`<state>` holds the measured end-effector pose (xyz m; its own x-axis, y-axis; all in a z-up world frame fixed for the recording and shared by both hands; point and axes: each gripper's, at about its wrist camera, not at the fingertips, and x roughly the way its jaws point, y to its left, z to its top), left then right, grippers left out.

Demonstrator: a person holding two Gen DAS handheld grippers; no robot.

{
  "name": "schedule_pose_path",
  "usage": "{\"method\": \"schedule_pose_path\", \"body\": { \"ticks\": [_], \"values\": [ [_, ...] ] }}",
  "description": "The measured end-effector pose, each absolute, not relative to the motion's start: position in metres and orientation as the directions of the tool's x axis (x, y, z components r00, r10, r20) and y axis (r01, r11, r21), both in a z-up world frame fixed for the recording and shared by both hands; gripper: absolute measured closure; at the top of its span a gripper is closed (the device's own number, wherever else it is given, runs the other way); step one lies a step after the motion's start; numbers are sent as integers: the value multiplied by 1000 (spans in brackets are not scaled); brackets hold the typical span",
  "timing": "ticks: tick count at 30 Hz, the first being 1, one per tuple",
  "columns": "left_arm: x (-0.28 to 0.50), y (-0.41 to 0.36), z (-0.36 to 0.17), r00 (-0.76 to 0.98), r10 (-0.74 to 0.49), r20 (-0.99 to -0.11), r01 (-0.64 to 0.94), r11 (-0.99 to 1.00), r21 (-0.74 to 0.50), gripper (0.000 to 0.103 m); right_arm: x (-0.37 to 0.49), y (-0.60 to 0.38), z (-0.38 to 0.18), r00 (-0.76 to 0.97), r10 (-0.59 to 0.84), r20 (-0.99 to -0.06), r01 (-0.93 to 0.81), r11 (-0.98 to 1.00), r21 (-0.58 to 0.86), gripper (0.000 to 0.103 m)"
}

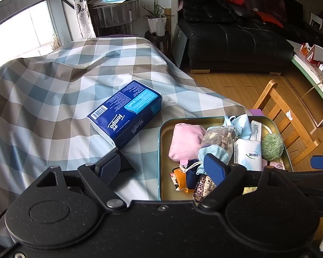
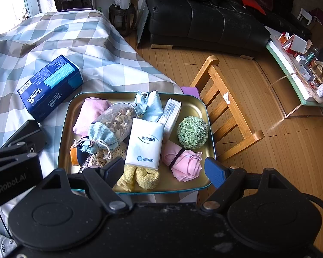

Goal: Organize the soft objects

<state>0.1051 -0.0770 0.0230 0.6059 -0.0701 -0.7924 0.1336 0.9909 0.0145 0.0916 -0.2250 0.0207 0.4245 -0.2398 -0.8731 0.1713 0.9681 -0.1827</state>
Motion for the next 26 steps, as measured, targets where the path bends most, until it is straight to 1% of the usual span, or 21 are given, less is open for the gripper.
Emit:
{"method": "schedule_pose_path", "body": {
  "ticks": [26],
  "values": [
    [106,-76,23,607,-70,-792,139,990,19,22,91,-225,19,415,-239,-878,176,968,-181,22]
  ]
}}
